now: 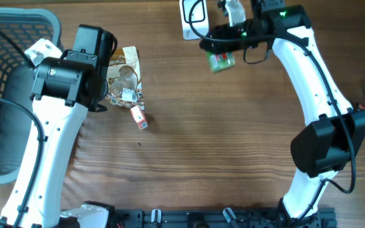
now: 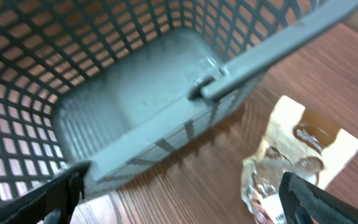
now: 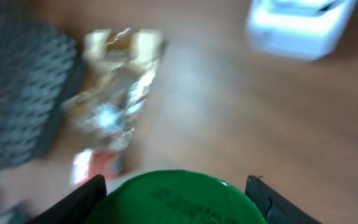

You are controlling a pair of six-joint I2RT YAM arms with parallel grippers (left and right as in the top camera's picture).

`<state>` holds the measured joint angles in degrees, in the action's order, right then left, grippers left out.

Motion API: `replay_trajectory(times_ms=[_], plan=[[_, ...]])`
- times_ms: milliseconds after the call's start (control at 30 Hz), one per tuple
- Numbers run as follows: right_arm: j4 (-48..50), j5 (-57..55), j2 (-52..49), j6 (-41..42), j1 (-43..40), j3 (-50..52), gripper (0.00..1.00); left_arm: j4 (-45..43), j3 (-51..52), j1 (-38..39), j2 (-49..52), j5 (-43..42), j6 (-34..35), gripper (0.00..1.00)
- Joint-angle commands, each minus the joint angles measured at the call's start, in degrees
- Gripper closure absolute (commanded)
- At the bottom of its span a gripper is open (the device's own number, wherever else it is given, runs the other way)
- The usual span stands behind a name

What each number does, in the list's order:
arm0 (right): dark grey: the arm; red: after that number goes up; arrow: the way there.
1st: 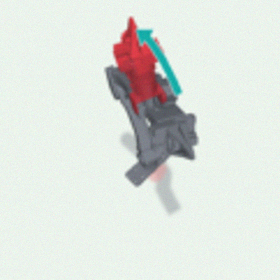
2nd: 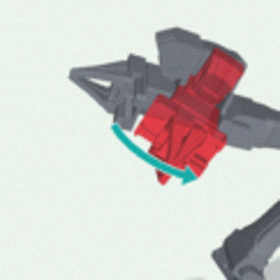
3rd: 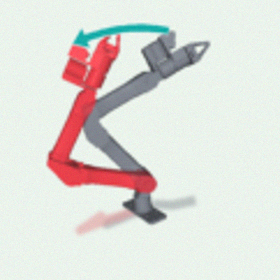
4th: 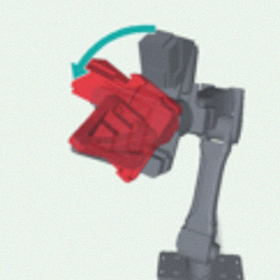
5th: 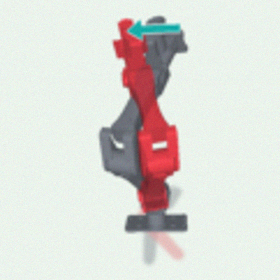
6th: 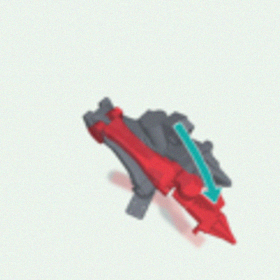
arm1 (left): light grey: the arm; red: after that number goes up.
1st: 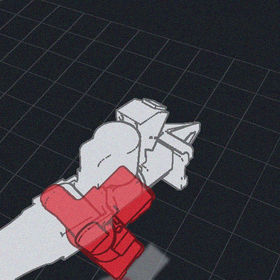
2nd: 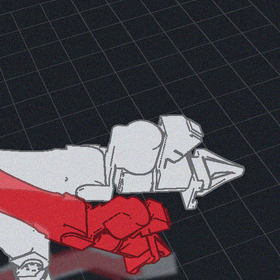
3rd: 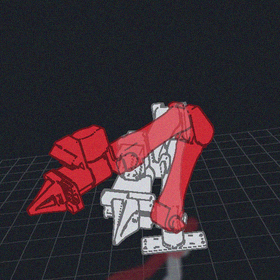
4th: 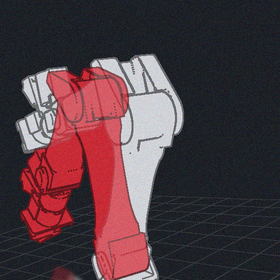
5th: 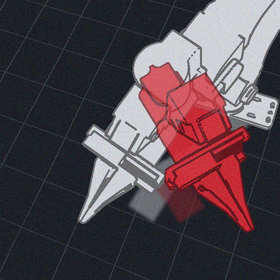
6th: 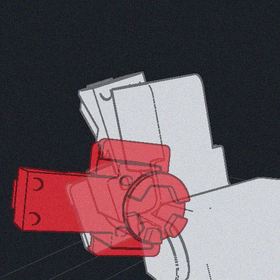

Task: Scan the item barcode
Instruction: 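Hold the jar in front of the white scanner with right gripper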

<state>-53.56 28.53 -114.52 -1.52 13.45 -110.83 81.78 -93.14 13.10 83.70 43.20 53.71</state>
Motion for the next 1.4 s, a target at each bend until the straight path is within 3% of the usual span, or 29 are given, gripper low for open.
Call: replay_trajectory(times_ms=[0, 200, 500, 700, 833, 1167, 1367], plan=[[5.73, -16.61, 1.46, -1.44, 0.61, -1.62, 0.48, 0.20, 0.31, -0.26, 0.26, -4.72, 1.18, 0.00], [25.07, -27.76, -4.31, -12.07, 3.50, -1.33, 0.48, 0.22, 0.31, -0.26, 0.26, -9.35, 1.18, 0.00], [56.35, -46.18, -17.18, -41.83, 9.66, -1.33, 0.53, 0.22, 0.31, -0.26, 0.26, -9.35, 1.18, 0.00], [73.66, -46.10, -25.18, -54.03, 11.13, -1.33, 0.51, 0.22, 0.31, -0.26, 0.26, -9.33, 1.18, 0.00], [82.90, -38.77, -31.52, -64.22, 11.58, -1.29, 0.45, 0.22, 0.31, -0.26, 0.26, -9.33, 1.18, 0.00], [84.32, -33.90, -35.19, -83.21, 11.61, -1.29, 0.43, 0.22, 0.31, -0.26, 0.26, -9.35, 1.18, 0.00], [83.87, -34.03, -35.19, -78.66, 11.85, -1.29, 0.43, 0.22, 0.31, -0.26, 0.26, -9.33, 1.18, 0.00]])
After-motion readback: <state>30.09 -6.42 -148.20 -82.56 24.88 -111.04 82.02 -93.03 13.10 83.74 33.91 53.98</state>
